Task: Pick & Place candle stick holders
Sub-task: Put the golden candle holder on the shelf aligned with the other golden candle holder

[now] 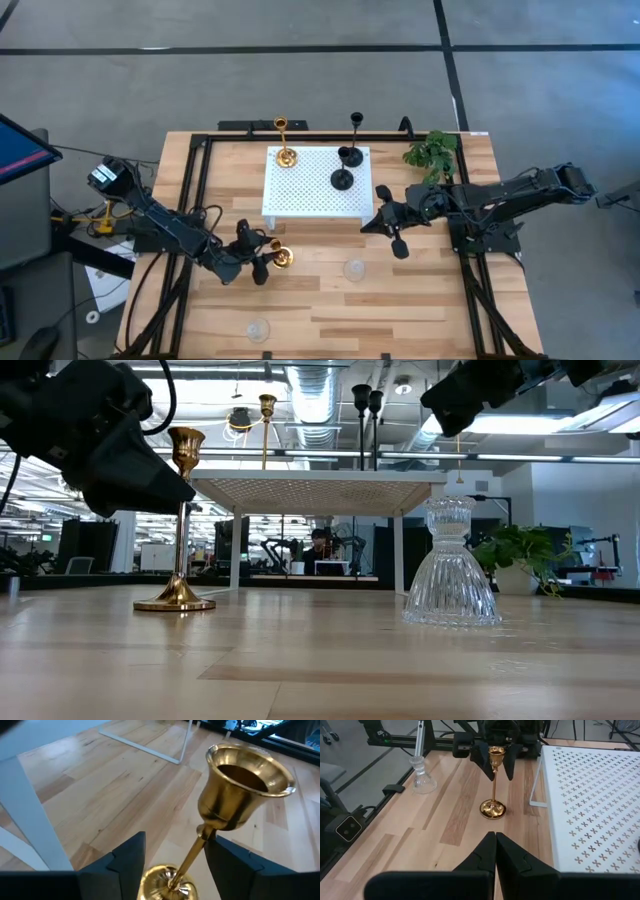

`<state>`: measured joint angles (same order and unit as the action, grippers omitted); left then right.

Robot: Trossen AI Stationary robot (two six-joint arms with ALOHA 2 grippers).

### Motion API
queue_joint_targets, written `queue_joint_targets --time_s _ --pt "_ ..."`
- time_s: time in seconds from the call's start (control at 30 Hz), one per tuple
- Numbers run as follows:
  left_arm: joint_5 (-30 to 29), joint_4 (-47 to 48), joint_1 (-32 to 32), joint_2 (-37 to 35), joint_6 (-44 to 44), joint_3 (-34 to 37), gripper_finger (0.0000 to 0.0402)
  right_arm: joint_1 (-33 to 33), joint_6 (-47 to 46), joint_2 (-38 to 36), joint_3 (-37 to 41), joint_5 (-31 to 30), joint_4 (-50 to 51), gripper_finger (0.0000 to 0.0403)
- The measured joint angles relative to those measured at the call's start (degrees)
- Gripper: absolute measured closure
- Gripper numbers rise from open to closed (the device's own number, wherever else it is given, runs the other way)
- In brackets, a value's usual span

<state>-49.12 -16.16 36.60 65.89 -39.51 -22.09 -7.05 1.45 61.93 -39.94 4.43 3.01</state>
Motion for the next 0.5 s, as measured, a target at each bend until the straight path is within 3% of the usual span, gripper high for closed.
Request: queue_joint_targets --time_s 0.3,0.5 --pt "-0.06 -1.48 -0.02 0.26 0.0 0.0 0.0241 0.0 0.0 0.0 0.0 0.0 0.0 0.0403" --pt "0.17 -6.21 -1.47 4.54 0.02 -0.02 0.0272 0.01 0.0 0.0 0.0 0.0 0.0 0.0403"
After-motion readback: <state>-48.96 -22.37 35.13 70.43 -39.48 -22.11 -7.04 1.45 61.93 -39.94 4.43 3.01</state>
